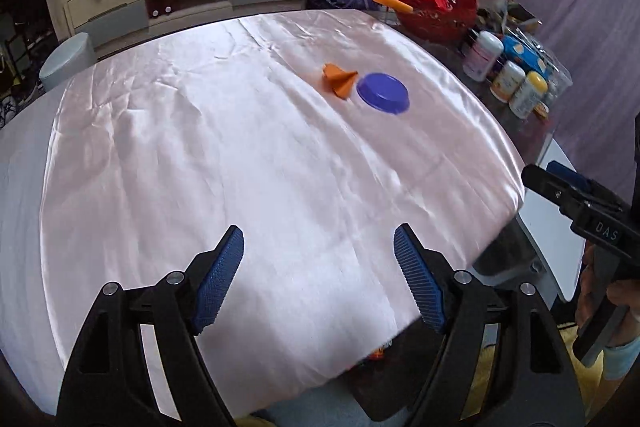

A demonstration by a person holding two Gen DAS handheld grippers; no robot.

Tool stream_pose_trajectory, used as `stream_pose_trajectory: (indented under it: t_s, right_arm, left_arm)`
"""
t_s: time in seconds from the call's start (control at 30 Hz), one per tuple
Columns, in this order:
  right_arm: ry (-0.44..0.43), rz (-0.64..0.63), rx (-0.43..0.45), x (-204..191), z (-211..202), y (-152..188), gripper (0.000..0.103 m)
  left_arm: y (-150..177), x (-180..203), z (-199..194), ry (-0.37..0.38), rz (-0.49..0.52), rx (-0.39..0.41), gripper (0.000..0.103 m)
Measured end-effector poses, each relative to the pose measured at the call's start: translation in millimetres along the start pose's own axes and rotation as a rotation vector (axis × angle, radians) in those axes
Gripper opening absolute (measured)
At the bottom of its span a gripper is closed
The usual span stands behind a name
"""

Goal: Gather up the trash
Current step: 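Move both open tools toward the orange paper and blue plastic bowl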

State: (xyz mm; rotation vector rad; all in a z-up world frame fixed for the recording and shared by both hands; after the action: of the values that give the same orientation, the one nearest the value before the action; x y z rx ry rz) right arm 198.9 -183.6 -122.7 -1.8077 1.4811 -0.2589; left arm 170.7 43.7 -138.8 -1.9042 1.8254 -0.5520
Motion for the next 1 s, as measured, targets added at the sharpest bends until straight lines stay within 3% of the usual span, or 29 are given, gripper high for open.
stream_pose_trajectory:
  t_s: [0.13,0.53,1.0]
  right_arm:
    - [-0.010,-0.007,-0.021,-2.8,41.8,-19.4,0.092]
    - [-0.027,-0.050,-0.110,-11.4,158.3,-44.4,0.090]
    - [0.052,-0.124,-0.135,-12.7,194.2,-74.9,0.089]
  left_arm:
    - [-35.3,-15.0,18.0,-0.045,-0.010,0.010,0.084]
    - [-87.8,-13.6,80.9,-0.035,0.015,-0.025,0.085]
    - [-108.9,-11.7,105.7,-0.025,0.006,-0.025,0.086]
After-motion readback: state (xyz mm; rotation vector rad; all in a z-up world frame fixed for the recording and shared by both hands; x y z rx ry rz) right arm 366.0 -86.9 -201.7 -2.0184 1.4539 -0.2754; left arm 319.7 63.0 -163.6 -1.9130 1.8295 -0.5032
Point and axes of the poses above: each gripper's, at about its wrist camera, not at the fingertips, and z roughly the way its jaws point, x to its right, y to its underside, the point moved 7 cm from there along z, roughly the way its jaws point, and after that the axes turned 12 degrees about -y, right-handed, at the moved point
